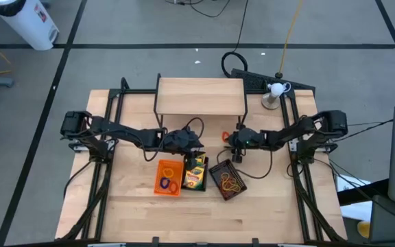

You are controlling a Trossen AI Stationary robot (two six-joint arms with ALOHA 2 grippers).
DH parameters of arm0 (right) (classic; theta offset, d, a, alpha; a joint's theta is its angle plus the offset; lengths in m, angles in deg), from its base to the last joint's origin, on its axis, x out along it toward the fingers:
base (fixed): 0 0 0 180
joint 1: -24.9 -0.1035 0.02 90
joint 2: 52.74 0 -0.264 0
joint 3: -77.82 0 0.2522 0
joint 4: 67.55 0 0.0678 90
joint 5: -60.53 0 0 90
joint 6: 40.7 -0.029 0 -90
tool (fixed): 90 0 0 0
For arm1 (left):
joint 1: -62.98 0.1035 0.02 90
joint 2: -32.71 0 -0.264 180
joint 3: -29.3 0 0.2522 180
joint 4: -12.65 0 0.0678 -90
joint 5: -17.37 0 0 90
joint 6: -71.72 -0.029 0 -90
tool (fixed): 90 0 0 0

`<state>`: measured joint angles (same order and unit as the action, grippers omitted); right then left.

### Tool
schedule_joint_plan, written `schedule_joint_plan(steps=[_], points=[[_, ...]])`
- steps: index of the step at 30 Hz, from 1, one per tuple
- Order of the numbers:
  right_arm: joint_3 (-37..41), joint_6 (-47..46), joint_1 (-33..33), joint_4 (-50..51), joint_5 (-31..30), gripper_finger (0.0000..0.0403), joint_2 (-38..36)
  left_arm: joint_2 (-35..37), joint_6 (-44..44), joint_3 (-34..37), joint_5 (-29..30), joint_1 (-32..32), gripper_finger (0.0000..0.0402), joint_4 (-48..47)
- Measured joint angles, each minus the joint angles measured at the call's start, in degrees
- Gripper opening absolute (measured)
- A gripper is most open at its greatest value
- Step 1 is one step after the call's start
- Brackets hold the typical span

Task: Pick & Place Office Desk Supplies
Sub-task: Put the orange keychain into the orange bin

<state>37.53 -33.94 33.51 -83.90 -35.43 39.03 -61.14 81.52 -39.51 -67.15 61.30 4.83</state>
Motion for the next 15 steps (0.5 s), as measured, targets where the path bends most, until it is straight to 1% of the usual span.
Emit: schedule_joint_plan(steps=[2, 7, 15], points=[[0.05, -0.14, 0.21, 0.35, -0.55, 0.0155, -0.53, 0.0, 0.08, 0.0, 0.0, -0.14, 0.0138, -0.15], [0.14, -0.04, 0.36, 0.93, -4.76, 0.0155, -2.48, -0.02, 0.35, 0.0, 0.0, -0.33, 0.0138, -0.2], [0.01, -2.74, 0.75, 6.77, -3.36, 0.0155, -2.68, -0.02, 0.41, 0.0, 0.0, -0.33, 0.0138, -0.16]])
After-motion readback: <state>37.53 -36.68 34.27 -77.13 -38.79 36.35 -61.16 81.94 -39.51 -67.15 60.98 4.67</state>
